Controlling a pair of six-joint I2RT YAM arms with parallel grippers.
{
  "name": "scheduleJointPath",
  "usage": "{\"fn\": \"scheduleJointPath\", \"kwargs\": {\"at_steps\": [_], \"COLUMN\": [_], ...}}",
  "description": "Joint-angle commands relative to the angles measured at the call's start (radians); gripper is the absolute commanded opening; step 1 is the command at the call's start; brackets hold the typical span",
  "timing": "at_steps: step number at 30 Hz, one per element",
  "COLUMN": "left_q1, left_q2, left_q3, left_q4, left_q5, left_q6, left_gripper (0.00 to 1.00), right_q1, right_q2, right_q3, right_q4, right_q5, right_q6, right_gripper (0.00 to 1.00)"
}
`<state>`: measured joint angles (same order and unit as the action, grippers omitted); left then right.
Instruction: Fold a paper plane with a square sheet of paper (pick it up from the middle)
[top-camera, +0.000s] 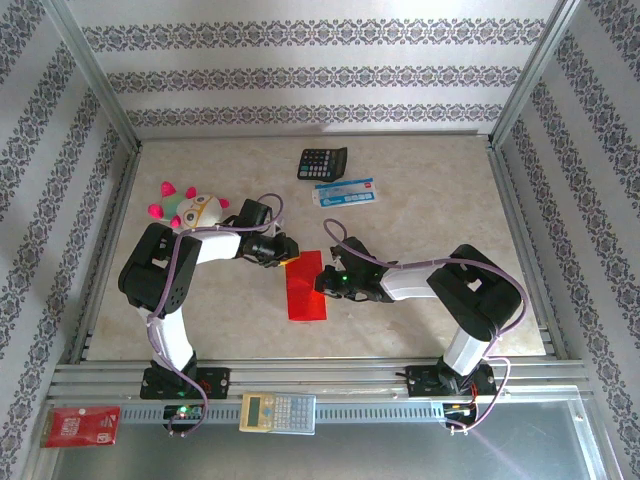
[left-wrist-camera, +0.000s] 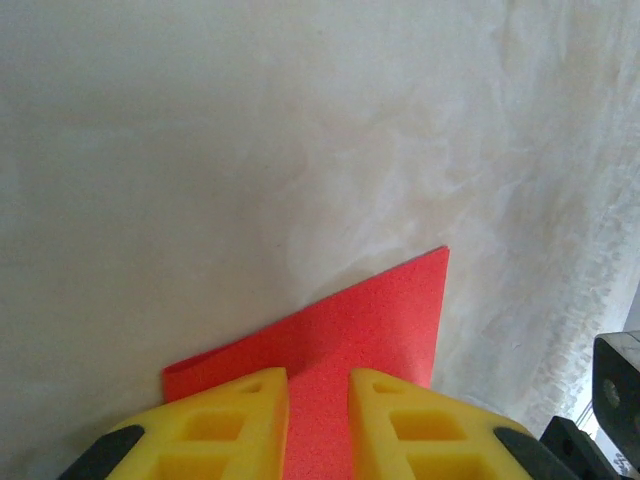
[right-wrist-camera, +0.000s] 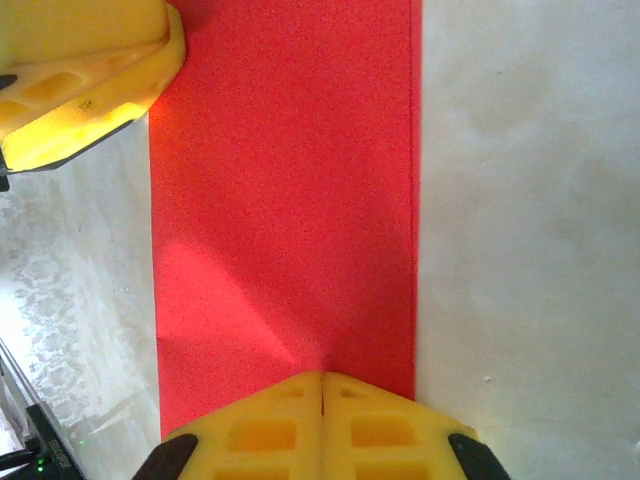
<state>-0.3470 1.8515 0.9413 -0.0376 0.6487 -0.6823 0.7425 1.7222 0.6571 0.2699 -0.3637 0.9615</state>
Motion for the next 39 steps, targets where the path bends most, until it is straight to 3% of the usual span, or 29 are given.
{"fn": "scheduleJointPath", "kwargs": {"at_steps": [1,7,11,16,21,30,39], "left_q1": [0.042,0.065,0.059,0.001,-0.057,-0.043,0.043], "left_q2": [0.027,-0.036,-0.092,-0.196,-0.178,-0.086,-0.034], "left_q3": [0.007,0.008,-0.001,-0.059,-0.096,-0.087,-0.09], "left_q4": [-0.025,-0.031,-0.007,0.046,0.103,0.016,-0.017], "left_q5": [-0.05,-0.043,0.027,0.048,0.055,-0.034,-0.056], "left_q6": [0.046,0.036,-0.021,-0.097,-0.149,-0.056,0.035], "left_gripper": [0.25,0.25,0.29,0.32,0.32,0.31,0.31], "right_q1": [0.012,0.014,0.015,0.014,0.014,0.015,0.015], "right_q2": [0.096,0.093,0.094,0.097,0.1,0.099,0.089], "right_q3": [-0.07,-0.08,-0.079,-0.073,-0.068,-0.07,-0.08], "right_q4": [-0.247,-0.242,-0.238,-0.239,-0.238,-0.239,-0.248], "right_q5": [0.1,0.103,0.103,0.105,0.105,0.104,0.103], "right_q6": [-0.021,-0.021,-0.018,-0.021,-0.023,-0.022,-0.023], "right_gripper": [0.0,0.0,0.0,0.0,0.0,0.0,0.0]}}
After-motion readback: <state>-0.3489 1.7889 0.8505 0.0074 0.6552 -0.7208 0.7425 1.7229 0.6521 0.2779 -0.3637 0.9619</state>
